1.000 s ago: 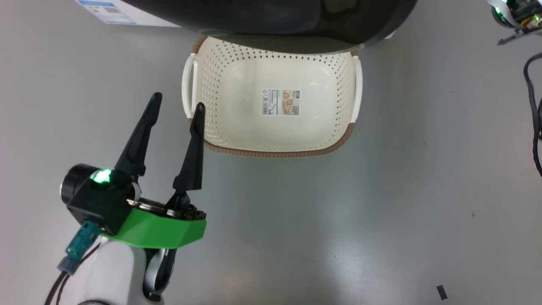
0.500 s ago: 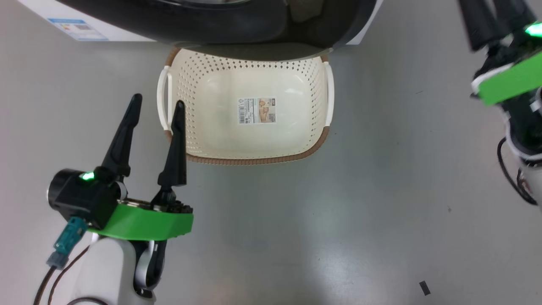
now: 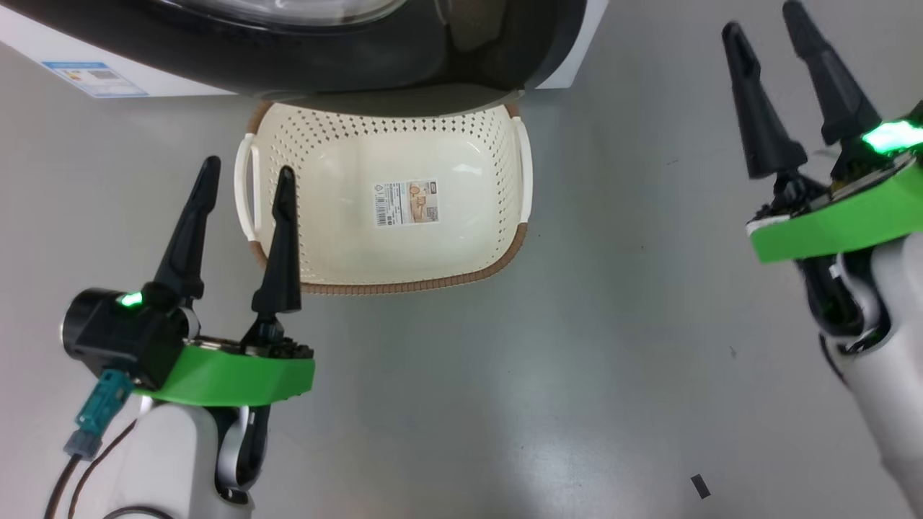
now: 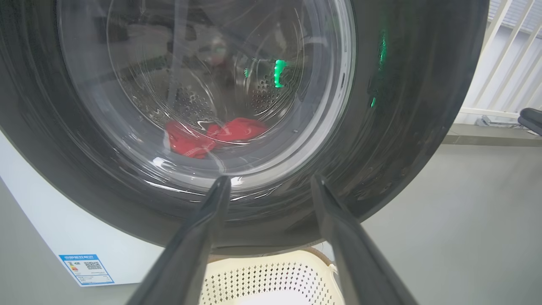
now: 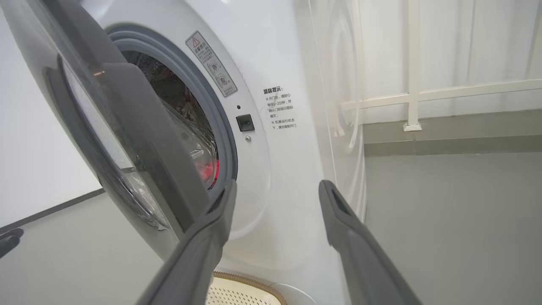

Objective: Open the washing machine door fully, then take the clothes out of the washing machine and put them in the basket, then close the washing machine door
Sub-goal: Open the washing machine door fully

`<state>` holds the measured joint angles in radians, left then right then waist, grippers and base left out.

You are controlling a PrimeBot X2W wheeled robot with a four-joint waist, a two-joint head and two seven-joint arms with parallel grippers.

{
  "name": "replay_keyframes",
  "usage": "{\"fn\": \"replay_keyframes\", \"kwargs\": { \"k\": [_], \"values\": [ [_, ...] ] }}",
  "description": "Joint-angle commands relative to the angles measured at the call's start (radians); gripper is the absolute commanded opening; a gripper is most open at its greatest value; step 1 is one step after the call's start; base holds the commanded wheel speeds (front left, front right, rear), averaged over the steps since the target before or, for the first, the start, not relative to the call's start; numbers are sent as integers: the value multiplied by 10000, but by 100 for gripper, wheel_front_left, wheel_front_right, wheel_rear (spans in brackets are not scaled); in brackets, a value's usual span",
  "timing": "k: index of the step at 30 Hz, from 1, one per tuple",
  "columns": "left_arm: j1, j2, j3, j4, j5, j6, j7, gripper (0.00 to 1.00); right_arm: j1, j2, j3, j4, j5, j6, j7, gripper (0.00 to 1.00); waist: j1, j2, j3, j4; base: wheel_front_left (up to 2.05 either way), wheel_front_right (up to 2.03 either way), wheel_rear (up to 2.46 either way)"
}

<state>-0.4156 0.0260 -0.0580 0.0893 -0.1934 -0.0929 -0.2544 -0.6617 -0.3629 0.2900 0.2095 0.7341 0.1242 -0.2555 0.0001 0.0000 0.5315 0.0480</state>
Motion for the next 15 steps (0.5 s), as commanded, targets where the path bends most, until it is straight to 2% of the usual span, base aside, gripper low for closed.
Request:
{"fn": "replay_keyframes", "kwargs": {
  "k": [1, 5, 15],
  "values": [
    [-4, 242, 376, -301, 95, 30, -74, 100, 580, 338, -256, -444, -547, 65, -60, 100, -1, 0, -23, -82, 0, 0, 0],
    [47, 242, 489, -354, 130, 67, -74, 100, 1265, 1181, -1121, -894, -1641, 65, -61, 100, -1, 0, -73, -196, 0, 0, 0],
    [122, 242, 466, -447, 197, 77, -74, 100, 2514, 2320, -1946, -1702, -3385, 65, -62, 100, -1, 0, -168, -323, 0, 0, 0]
  ]
}}
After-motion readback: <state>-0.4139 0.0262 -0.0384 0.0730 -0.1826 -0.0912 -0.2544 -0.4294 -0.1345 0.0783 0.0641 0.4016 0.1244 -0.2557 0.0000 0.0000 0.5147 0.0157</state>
